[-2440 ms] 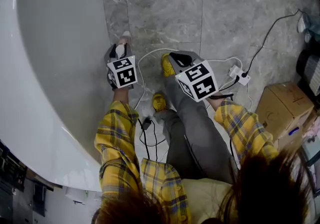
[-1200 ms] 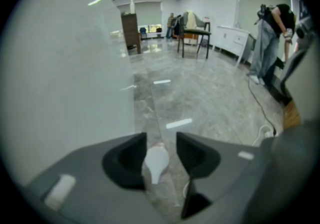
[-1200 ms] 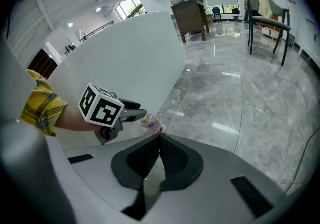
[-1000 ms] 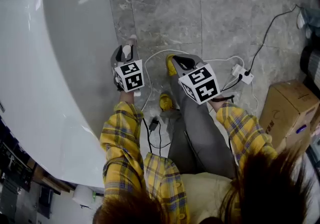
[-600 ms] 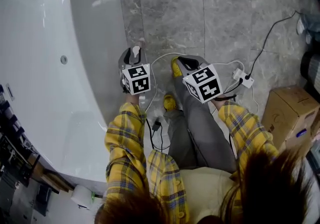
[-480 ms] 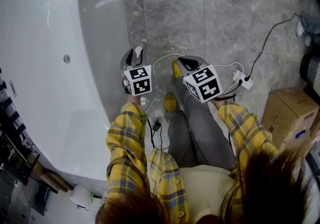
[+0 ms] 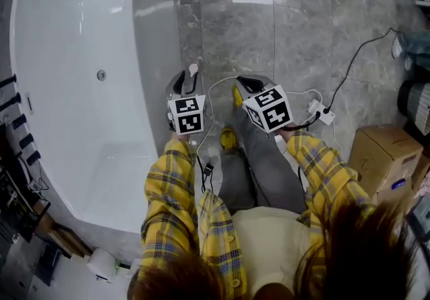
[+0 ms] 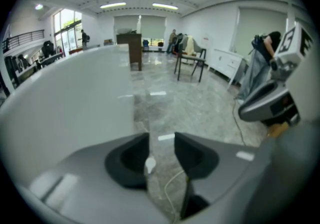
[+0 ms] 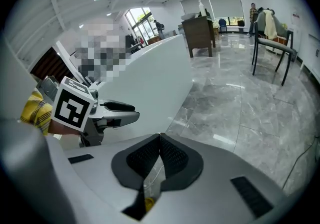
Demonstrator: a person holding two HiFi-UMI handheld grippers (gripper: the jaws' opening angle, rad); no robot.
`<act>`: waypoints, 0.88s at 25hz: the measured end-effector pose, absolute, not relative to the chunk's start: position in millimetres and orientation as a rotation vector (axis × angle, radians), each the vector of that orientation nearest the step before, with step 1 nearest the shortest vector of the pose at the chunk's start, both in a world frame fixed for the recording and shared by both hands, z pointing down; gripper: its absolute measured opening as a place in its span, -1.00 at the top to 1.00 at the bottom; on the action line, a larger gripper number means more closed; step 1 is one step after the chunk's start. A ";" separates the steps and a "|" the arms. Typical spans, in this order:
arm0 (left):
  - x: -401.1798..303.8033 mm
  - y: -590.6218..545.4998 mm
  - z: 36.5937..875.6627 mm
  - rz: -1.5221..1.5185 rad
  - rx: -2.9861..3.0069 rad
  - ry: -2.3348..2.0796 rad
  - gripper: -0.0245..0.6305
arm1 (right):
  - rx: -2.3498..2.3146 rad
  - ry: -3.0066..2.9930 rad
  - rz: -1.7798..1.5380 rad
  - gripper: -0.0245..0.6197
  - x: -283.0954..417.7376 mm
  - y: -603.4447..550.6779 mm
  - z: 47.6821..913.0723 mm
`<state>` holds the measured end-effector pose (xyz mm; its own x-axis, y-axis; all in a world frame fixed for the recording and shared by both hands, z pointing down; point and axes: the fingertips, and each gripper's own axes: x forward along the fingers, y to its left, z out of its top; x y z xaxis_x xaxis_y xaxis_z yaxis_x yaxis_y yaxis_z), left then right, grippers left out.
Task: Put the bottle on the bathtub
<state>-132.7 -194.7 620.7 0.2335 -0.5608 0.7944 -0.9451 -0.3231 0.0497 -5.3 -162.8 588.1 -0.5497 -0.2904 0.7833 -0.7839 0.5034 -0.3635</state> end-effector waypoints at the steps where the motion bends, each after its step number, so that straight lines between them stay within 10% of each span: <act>1: -131.4 -193.3 611.3 0.920 1.981 -1.373 0.43 | 0.876 -2.089 0.962 0.88 -6.7 -162.3 583.6; 22: -126.6 -146.7 501.5 0.761 1.960 -1.393 0.57 | 0.881 -2.134 0.917 0.88 -13.8 -151.7 507.0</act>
